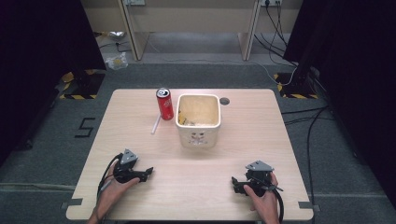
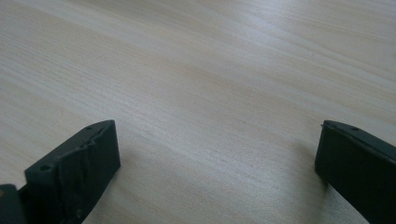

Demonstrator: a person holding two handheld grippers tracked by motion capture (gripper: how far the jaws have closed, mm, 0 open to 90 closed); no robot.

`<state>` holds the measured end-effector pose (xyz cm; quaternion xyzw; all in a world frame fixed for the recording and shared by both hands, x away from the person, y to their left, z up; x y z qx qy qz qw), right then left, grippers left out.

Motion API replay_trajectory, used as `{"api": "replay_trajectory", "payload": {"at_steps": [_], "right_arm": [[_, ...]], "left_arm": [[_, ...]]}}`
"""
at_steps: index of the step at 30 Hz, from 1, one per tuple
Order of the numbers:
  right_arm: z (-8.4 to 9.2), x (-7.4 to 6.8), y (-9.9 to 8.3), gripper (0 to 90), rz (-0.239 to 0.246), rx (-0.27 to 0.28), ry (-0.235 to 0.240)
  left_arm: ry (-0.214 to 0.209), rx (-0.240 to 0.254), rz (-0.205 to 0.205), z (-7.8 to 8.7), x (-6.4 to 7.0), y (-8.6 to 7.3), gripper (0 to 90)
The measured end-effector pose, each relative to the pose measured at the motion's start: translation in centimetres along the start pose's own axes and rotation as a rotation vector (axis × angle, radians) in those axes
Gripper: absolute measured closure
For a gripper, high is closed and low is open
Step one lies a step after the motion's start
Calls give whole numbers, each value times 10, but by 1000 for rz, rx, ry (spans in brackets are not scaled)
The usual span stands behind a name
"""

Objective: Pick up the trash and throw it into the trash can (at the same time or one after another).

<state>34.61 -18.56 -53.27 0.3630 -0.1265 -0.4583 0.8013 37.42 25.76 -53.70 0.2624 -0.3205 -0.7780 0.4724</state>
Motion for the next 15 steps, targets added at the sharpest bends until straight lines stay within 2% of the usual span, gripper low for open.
{"api": "replay_trajectory", "payload": {"at_steps": [15], "right_arm": [[0, 1, 0, 2, 6, -1, 1]], "left_arm": [[3, -5, 1, -1, 0, 1, 144]]}}
Point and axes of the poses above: each handheld gripper's, and its own axes: z roughly backward along the jaws, y roughly out of its top, x roughly to its right, the point moved 2 cm from there along -z, roughly forward along the jaws, and after that the axes turned 11 degrees about y, right-handed, at the moved point
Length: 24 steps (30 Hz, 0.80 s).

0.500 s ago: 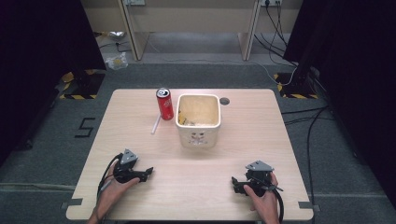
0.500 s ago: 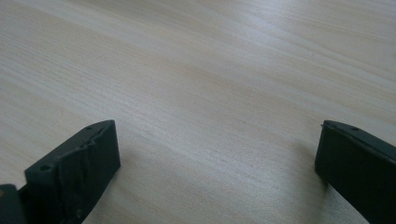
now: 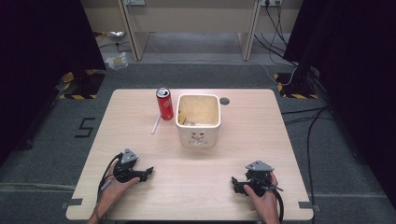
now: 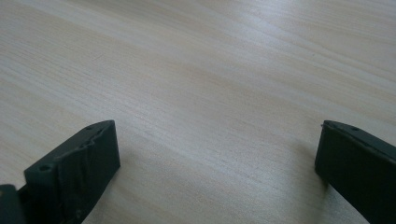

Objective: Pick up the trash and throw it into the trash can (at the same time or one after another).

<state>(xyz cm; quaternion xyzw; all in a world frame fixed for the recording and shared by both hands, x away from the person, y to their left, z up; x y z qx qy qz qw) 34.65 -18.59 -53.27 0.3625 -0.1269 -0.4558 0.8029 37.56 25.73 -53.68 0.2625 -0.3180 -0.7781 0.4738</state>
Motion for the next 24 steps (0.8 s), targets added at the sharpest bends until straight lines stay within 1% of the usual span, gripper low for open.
{"api": "replay_trajectory", "payload": {"at_steps": [3, 4, 5, 9, 11, 14, 17, 20, 22, 23, 24], "right_arm": [[0, 0, 0, 2, -1, 0, 1], [0, 0, 0, 2, -1, 0, 1], [0, 0, 0, 2, 0, -1, 2], [0, 0, 0, 2, 0, 0, 2], [0, 0, 0, 2, 2, 0, 2], [0, 0, 0, 2, 3, 0, 5], [0, 0, 0, 2, 4, 0, 6], [0, 0, 0, 2, 4, 0, 6], [0, 0, 0, 2, 5, 0, 6], [0, 0, 0, 2, 6, 0, 6], [0, 0, 0, 2, 4, 0, 6]], "left_arm": [[-6, 3, 4, -1, -1, 1, 147], [-14, 5, 11, -1, -1, 1, 150], [-21, 7, 29, -1, -3, 1, 158], [-21, 18, 41, 2, -5, 4, 171], [-19, 32, 53, 4, -7, 6, 171], [-11, 39, 65, 4, -11, 12, 171], [-9, 44, 65, 3, -11, 15, 171], [-8, 55, 62, 2, -11, 22, 171], [-4, 55, 50, 1, -12, 27, 171], [0, 60, 52, -1, -14, 32, 171], [0, 60, 52, -1, -14, 32, 171]]}}
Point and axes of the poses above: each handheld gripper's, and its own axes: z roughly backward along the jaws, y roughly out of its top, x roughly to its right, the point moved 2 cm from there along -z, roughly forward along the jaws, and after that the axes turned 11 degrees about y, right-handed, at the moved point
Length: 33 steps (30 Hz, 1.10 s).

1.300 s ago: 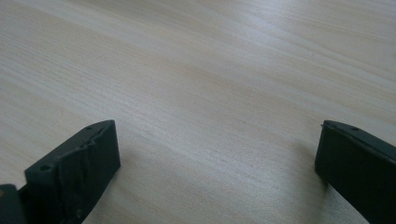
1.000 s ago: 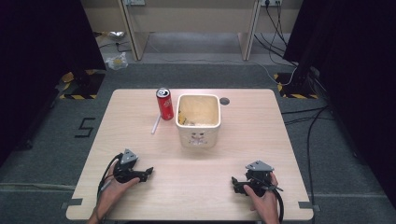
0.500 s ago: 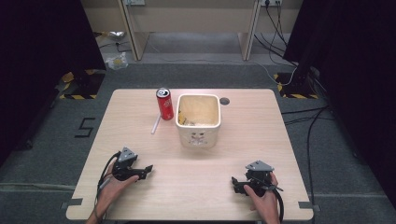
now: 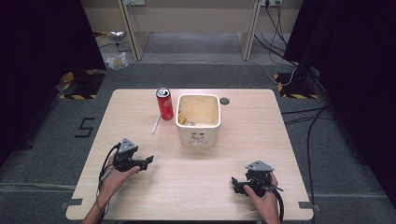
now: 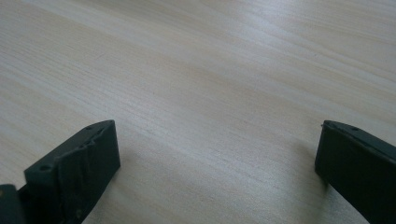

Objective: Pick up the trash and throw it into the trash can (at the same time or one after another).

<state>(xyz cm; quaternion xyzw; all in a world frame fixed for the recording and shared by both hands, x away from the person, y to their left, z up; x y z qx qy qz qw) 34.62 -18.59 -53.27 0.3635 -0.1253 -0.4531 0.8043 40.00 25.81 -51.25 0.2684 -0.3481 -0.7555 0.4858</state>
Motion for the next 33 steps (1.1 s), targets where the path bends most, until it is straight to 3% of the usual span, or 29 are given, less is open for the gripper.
{"api": "replay_trajectory", "payload": {"at_steps": [14, 33], "right_arm": [[0, 0, 0, 2, 0, 0, 0], [0, 0, 0, 2, 3, -1, 2]], "left_arm": [[-6, 11, 50, -12, -14, 22, 171], [8, 30, 60, -26, -23, 51, 170]]}}
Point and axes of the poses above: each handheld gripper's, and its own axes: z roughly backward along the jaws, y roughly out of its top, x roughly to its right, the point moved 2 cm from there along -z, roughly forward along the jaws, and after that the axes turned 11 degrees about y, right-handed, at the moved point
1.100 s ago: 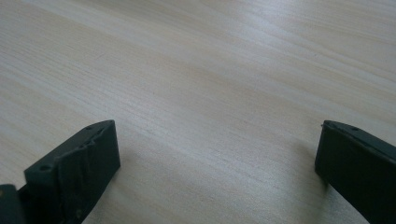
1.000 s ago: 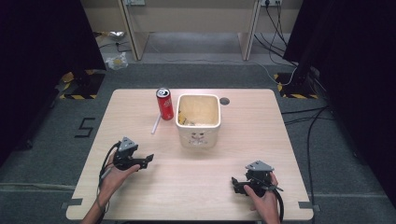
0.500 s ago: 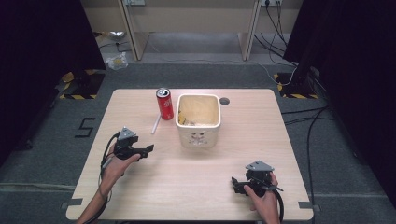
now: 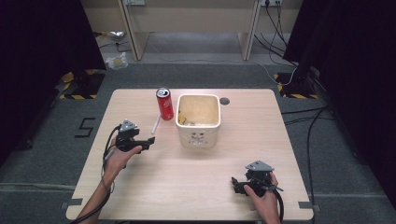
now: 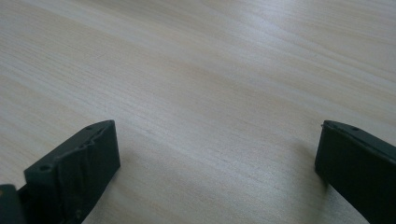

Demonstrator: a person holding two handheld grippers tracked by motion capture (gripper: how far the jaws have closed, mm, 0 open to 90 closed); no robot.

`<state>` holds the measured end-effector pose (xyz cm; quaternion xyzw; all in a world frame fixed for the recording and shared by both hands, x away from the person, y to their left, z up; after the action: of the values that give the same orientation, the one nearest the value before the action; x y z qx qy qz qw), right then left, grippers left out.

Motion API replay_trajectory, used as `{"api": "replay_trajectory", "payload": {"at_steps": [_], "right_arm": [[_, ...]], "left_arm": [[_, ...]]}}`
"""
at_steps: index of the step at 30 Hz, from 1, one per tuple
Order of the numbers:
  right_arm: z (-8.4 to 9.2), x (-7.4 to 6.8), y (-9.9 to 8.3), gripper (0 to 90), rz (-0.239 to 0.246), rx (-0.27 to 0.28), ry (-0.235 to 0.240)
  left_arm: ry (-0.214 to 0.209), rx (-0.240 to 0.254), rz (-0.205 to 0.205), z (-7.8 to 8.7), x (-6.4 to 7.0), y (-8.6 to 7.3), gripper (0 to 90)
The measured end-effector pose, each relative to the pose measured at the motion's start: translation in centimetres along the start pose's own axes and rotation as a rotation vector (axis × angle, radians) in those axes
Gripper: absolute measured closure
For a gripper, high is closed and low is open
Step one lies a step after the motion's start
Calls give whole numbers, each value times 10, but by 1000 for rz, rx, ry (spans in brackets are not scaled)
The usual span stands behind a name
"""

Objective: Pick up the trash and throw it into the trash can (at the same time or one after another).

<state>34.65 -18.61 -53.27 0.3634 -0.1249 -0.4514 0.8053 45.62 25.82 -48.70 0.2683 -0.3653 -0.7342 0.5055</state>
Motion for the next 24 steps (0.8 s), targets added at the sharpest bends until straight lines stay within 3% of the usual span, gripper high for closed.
{"api": "replay_trajectory", "payload": {"at_steps": [24], "right_arm": [[0, 0, 0, 2, 2, -1, 1]], "left_arm": [[-5, 22, 12, -22, -2, 36, 170]]}}
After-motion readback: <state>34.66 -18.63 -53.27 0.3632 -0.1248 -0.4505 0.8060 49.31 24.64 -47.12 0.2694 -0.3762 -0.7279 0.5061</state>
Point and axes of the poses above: each handheld gripper's, and its own axes: z roughly backward along the jaws, y roughly out of its top, x roughly to its right, the point moved 2 cm from there along -z, roughly forward along the jaws, and after that the axes turned 11 degrees about y, right-handed, at the moved point
